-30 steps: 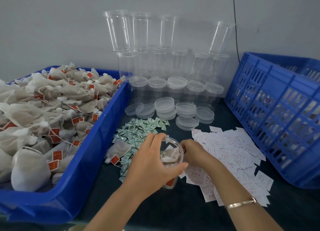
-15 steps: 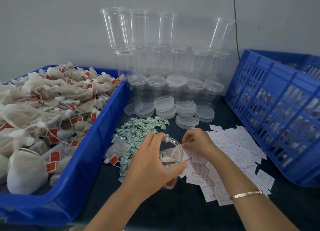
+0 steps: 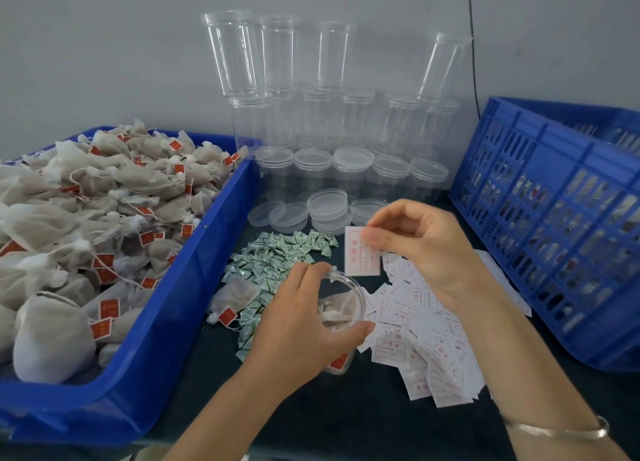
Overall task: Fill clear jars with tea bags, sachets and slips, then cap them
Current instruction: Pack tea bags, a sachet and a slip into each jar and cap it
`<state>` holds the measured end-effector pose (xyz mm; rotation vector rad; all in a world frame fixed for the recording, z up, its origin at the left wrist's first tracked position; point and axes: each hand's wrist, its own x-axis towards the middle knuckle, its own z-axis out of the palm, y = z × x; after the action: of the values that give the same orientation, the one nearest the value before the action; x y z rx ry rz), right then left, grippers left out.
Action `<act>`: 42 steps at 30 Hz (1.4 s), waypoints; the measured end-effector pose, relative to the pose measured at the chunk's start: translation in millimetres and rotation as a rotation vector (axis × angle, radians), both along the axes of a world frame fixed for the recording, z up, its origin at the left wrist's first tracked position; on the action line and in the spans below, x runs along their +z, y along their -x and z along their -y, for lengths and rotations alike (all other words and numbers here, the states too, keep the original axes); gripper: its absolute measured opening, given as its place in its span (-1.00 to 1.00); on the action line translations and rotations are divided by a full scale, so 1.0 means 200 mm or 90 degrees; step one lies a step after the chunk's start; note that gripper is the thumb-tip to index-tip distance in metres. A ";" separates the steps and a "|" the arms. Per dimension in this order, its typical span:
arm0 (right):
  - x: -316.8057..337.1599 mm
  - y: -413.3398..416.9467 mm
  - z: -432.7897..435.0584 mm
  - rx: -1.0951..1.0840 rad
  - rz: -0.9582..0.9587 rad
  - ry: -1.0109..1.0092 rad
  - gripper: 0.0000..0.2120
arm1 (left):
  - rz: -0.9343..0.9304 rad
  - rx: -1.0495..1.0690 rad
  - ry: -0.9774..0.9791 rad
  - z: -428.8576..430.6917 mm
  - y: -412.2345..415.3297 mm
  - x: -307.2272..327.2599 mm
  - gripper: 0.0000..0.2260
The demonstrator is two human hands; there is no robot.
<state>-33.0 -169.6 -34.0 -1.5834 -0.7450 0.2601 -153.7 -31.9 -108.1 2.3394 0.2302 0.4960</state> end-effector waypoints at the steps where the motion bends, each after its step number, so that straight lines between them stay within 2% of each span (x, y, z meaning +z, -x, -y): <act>1: 0.01 0.03 -0.01 0.031 -0.009 0.005 -0.85 | -0.003 -0.001 0.005 0.00 0.00 0.00 -0.31; 4: -0.03 0.11 -0.05 0.054 0.068 0.162 -0.87 | -0.002 -0.008 0.020 0.00 0.00 0.01 -0.42; 5: -0.06 0.13 -0.07 0.045 0.112 0.218 -0.88 | -0.002 -0.009 0.022 0.00 0.00 0.01 -0.39; 8: -0.13 0.16 -0.11 0.001 0.270 0.351 -0.82 | -0.008 0.004 0.037 0.00 0.01 -0.01 -0.09; 10: -0.16 0.17 -0.12 -0.024 0.359 0.398 -0.83 | -0.003 0.006 0.045 0.00 0.00 -0.01 -0.02; 14: -0.16 0.18 -0.13 -0.019 0.468 0.491 -0.86 | 0.015 -0.004 0.054 0.00 0.00 -0.01 -0.04; 15: -0.15 0.18 -0.13 -0.030 0.495 0.472 -0.86 | 0.013 -0.005 0.057 0.00 0.00 -0.02 -0.05; 18: -0.07 0.17 -0.07 -0.096 0.413 0.304 -0.84 | -0.006 -0.016 0.089 -0.01 0.00 -0.02 0.02; 20: -0.03 0.17 -0.03 -0.078 0.331 0.285 -0.66 | -0.013 -0.048 0.137 -0.03 0.00 -0.01 0.13; 23: -0.03 0.20 -0.01 0.057 0.293 0.537 -0.09 | 0.009 -0.102 0.281 -0.08 0.04 -0.04 0.13; 25: -0.07 0.23 -0.01 0.113 0.299 0.631 0.06 | 0.018 -0.096 0.346 -0.10 0.09 -0.09 0.04; 29: -0.12 0.23 -0.03 0.113 0.363 0.653 0.04 | -0.013 -0.072 0.356 -0.06 0.15 -0.19 -0.12; 33: -0.09 0.20 0.00 0.088 0.390 0.635 -0.09 | 0.033 -0.047 0.321 0.01 0.10 -0.16 -0.22; 35: -0.03 0.17 0.06 0.071 0.380 0.611 -0.15 | 0.071 -0.052 0.283 0.06 0.06 -0.10 -0.25; 38: 0.10 0.11 0.19 0.031 0.375 0.578 -0.12 | 0.126 -0.082 0.286 0.16 -0.05 0.03 -0.33; 42: 0.31 0.03 0.38 -0.104 0.415 0.499 -0.11 | 0.179 -0.161 0.309 0.35 -0.22 0.26 -0.45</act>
<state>-39.0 -246.3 27.7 -2.5189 -1.0749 -0.1245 -108.8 -101.0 -57.1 1.7715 -0.0734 0.5644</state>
